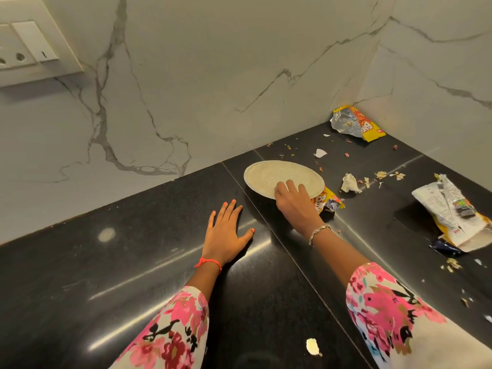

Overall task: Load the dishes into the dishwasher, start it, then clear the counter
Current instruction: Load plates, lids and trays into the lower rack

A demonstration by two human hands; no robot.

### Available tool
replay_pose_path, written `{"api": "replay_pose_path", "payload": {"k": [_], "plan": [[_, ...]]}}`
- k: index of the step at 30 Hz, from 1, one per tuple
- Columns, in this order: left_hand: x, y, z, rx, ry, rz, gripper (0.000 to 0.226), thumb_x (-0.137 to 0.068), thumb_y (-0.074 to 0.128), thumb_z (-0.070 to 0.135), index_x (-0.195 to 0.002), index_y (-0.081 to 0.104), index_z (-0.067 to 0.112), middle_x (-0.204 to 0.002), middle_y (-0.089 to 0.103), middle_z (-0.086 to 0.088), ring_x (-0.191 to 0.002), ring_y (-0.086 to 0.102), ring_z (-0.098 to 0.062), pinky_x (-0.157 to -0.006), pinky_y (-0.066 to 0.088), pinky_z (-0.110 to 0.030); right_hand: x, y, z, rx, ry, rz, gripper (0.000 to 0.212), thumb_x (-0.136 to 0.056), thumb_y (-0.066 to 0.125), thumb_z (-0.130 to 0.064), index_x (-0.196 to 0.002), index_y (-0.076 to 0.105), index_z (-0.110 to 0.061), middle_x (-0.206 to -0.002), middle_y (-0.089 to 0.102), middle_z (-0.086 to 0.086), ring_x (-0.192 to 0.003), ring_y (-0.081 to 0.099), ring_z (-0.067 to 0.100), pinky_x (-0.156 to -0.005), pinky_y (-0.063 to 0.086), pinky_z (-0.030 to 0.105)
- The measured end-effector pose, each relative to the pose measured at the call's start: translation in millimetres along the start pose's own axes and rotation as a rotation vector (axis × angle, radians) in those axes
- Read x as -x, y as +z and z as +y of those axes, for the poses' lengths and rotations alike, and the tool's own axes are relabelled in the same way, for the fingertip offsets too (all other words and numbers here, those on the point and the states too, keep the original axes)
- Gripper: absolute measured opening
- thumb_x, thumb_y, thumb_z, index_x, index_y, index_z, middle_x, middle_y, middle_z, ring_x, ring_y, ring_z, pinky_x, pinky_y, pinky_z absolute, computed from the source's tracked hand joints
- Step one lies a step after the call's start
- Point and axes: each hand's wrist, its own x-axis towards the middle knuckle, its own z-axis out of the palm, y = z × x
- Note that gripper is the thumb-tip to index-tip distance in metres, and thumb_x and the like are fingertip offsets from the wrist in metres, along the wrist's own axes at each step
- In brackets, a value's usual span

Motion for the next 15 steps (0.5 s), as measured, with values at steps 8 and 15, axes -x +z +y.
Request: {"api": "replay_pose_path", "payload": {"k": [8, 15], "plan": [[32, -7, 6, 0.052, 0.072, -0.001, 0.063, -0.095, 0.04, 0.046, -0.147, 0.023, 0.014, -0.157, 0.012, -0.003, -0.144, 0.005, -0.014, -0.116, -0.003, -0.032, 42, -27, -4, -0.14, 0.101, 0.291, 0.033, -0.065, 0.08, -0.008, -0.096, 0.068, -0.003, -0.09, 0.069, 0.014, -0.083, 0.065, 0.029, -0.07, 0.054, 0.035], [138, -13, 3, 0.034, 0.047, -0.055, 0.079, -0.082, 0.023, 0.059, -0.147, 0.022, 0.014, -0.157, 0.011, -0.002, -0.144, 0.003, -0.015, -0.115, -0.004, -0.033, 134, -82, -45, -0.151, 0.035, 0.33, 0.037, -0.057, 0.085, -0.005, -0.091, 0.071, 0.0, -0.088, 0.072, 0.016, -0.082, 0.069, 0.03, -0.069, 0.057, 0.034]]}}
